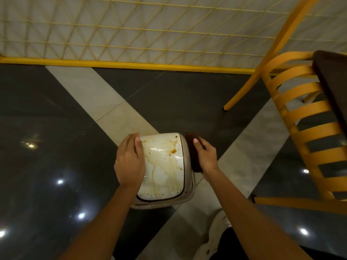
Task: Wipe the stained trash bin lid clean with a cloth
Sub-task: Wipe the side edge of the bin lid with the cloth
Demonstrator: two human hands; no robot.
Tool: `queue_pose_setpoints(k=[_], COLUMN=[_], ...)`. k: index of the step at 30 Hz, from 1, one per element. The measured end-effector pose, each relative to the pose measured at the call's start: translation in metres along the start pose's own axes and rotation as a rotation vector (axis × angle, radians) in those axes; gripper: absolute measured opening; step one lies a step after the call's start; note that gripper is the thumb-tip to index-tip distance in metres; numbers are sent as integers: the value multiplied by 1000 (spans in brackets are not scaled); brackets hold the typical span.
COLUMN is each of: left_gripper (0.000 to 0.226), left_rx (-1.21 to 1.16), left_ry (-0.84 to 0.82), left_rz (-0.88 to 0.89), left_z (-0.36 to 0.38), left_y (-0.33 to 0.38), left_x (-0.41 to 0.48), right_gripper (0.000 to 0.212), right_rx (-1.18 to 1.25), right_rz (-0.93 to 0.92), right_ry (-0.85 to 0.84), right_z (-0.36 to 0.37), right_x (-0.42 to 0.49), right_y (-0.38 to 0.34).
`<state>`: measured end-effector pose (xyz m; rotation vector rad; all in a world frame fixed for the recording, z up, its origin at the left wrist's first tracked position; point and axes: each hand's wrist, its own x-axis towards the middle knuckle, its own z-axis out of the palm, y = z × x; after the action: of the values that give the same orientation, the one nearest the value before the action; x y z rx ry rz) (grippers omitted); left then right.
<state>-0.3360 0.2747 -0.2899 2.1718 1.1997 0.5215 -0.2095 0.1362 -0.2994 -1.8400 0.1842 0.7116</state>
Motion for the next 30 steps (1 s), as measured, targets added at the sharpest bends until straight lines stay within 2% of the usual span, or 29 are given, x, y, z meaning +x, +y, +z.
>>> queue_pose_setpoints(k=[7, 15, 19, 22, 27, 30], left_gripper=[47, 49, 49, 48, 43, 40], left_rx=[11, 58, 67, 63, 60, 68], left_ry=[16, 57, 57, 60, 73, 73], left_rz=[35, 44, 48, 34, 42, 28], left_z=[-1, 3, 3, 3, 3, 3], left_y=[-3, 0, -1, 0, 0, 0], left_x=[5, 0, 0, 1, 0, -1], right_gripper=[28, 29, 31, 32, 29, 31], right_rx=[34, -22, -121, -145, -117, -146], right_rz=[38, -82, -152, -136, -190, -178], right_ry=[-104, 35, -6, -62, 32, 45], right_z=[15, 11, 19, 23, 11, 16], right_x=[28, -2, 30, 38, 2, 18], right_y=[-6, 25, 3, -4, 27, 21])
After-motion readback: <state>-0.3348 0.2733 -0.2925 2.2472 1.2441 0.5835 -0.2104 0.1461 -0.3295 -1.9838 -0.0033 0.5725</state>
